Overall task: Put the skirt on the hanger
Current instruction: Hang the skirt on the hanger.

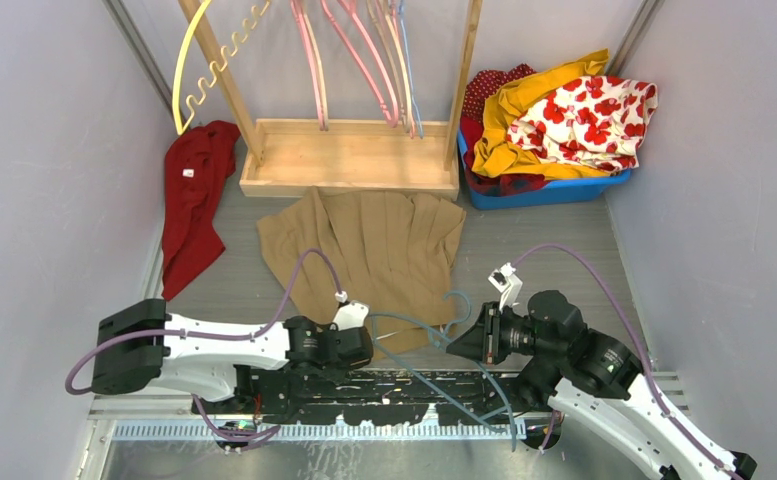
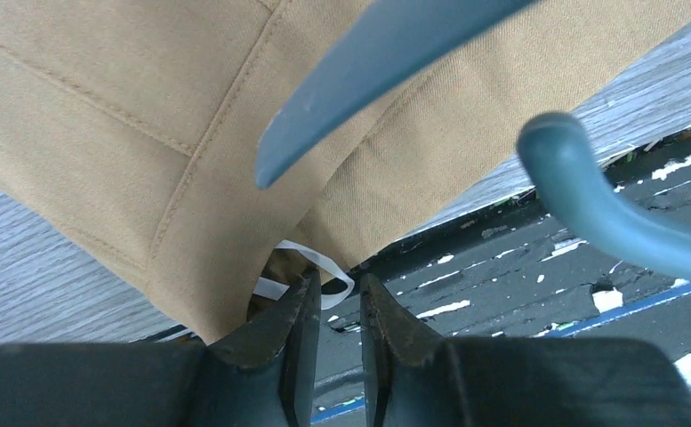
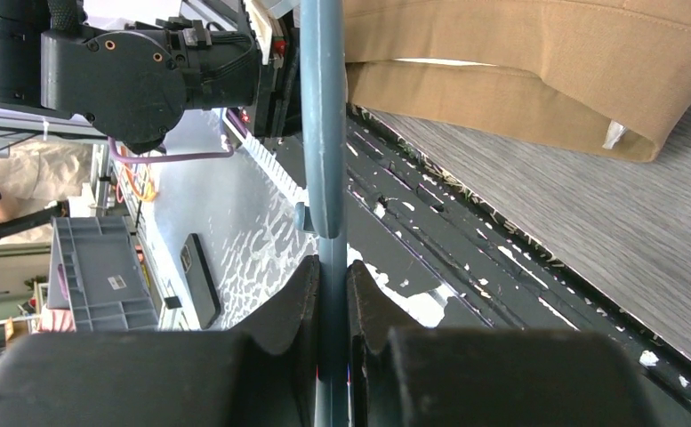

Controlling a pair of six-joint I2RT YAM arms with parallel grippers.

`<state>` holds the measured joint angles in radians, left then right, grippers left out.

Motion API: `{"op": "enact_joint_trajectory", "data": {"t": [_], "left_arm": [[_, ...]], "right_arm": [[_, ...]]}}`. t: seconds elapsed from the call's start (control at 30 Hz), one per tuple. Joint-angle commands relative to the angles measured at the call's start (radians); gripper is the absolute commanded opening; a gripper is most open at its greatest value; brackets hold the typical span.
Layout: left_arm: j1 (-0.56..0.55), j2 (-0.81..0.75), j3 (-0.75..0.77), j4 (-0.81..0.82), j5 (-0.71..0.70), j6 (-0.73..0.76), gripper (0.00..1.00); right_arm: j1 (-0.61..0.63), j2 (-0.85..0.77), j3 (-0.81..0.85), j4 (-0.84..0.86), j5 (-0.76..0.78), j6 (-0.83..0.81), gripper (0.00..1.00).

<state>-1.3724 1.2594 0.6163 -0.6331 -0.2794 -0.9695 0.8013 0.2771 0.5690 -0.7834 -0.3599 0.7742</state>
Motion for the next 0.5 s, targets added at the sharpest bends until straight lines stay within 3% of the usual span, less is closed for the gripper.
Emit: {"op": "enact_joint_trajectory", "data": {"t": [0.0, 0.23, 0.47], "left_arm": [[-0.001, 0.042, 0.006, 0.046, 0.015, -0.003, 0.23], [-0.001, 0.058, 0.017, 0.012, 0.009, -0.011, 0.22], [-0.001, 0.066, 0.017, -0.057, -0.051, -0.052, 0.06]], "right_arm": [[0.001, -0.008, 0.001, 0.057, -0.008, 0.007, 0.01], [0.002, -0.018, 0.003, 0.045, -0.004, 0.003, 0.01], [0.001, -0.018, 0.008, 0.041, 0.000, -0.001, 0.01]]}}
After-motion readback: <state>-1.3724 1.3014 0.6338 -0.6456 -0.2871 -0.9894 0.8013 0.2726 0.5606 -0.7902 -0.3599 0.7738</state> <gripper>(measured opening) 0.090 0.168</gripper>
